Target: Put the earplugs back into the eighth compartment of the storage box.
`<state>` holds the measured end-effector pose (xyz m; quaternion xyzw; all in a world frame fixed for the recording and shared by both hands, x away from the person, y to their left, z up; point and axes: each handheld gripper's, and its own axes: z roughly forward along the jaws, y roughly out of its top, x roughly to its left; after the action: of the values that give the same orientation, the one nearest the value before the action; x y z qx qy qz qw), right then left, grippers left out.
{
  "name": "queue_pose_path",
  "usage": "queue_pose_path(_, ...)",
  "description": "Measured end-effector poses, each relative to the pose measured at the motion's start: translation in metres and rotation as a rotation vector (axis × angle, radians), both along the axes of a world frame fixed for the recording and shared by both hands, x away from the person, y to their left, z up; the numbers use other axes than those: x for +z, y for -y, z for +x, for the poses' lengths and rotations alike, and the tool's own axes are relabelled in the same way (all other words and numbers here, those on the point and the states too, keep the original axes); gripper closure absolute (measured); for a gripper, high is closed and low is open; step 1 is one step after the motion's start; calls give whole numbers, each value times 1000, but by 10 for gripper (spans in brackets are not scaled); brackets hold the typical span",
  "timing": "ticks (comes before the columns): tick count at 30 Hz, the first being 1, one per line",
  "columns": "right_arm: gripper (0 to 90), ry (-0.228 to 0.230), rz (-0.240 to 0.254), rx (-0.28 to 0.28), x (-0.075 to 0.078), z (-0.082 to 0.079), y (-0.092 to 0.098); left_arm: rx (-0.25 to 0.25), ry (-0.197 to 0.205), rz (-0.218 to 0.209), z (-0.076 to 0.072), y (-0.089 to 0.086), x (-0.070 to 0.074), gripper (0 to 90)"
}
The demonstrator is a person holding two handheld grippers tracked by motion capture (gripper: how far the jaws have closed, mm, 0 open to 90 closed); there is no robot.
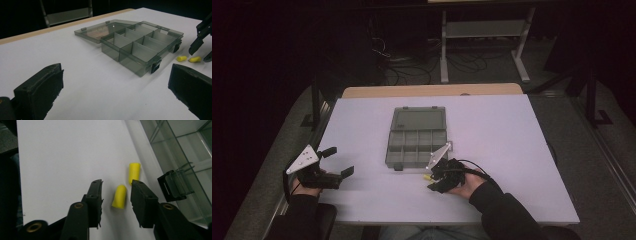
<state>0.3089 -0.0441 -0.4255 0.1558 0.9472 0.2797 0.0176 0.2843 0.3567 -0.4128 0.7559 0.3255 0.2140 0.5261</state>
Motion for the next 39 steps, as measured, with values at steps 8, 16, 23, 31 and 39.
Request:
queue_pose_path(8, 725, 10, -30, 7, -2, 0, -2, -3, -5, 2, 0, 0, 0, 0)
queue_pose_path(16, 788, 12, -42, 3, -2, -1, -3, -4, -4, 1, 0, 0, 0, 0)
queue_pose_path(23, 791, 9, -13, 6, 5, 0, 0, -3, -4, 1, 0, 0, 0, 0)
queue_pose_path(31, 793, 18, 33, -8, 22, 4, 8, -1, -4, 0, 0, 0, 0, 0)
queue_pose_path(39, 795, 20, 37, -20, 28, 7, 14, 0, -4, 1, 0, 0, 0, 0)
